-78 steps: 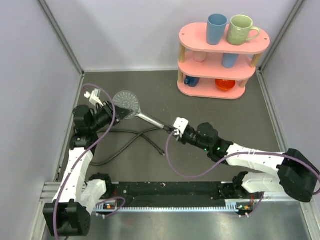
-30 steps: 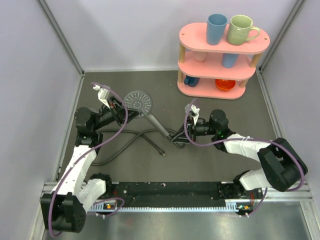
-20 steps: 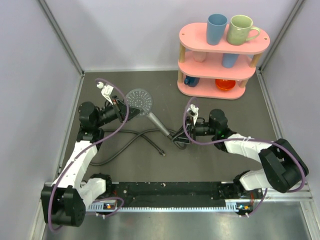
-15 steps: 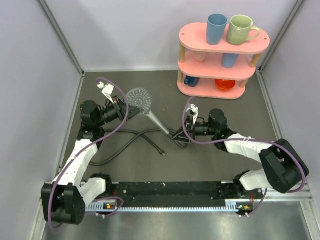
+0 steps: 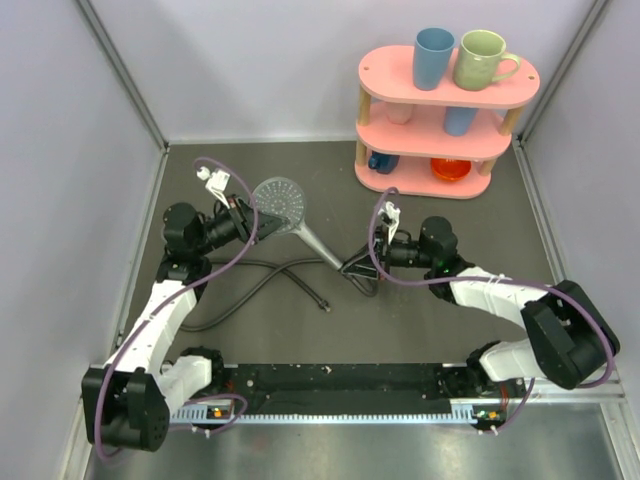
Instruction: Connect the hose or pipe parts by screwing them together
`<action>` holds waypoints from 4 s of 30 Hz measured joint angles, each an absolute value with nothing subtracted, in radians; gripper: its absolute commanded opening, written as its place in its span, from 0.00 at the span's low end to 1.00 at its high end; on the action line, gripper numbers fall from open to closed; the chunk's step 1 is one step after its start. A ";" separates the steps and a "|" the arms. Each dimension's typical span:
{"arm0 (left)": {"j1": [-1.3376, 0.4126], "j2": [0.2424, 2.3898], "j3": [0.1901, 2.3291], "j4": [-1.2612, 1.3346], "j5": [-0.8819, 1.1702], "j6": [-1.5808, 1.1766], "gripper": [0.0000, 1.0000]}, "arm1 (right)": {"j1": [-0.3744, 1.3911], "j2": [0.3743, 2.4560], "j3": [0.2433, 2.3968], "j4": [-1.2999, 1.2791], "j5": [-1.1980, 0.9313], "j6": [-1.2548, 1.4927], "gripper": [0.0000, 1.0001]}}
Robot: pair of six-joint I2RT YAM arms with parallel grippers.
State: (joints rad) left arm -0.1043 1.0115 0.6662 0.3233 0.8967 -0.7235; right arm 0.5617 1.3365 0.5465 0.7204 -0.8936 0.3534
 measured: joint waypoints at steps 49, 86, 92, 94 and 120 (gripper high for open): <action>-0.131 0.992 0.533 0.432 0.792 -0.894 0.00 | 0.513 1.076 0.572 0.540 -0.739 0.249 0.65; -0.133 0.903 0.787 -0.348 0.456 -0.911 0.00 | 1.040 1.148 0.443 0.508 0.066 -0.703 0.44; -0.133 0.901 0.787 -0.353 0.456 -0.932 0.00 | 1.041 1.177 0.454 0.551 0.067 -0.701 0.34; -0.133 0.897 0.787 -0.353 0.457 -0.938 0.00 | 1.041 1.189 0.455 0.568 0.067 -0.696 0.23; -0.110 0.765 0.369 0.587 0.616 -0.910 0.00 | 0.715 1.200 0.593 0.419 -0.505 -0.214 0.00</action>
State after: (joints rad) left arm -0.1097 0.7647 0.3687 0.5873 0.6163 -0.9104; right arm 0.7147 1.2003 0.5926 0.4187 -0.5049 -0.2138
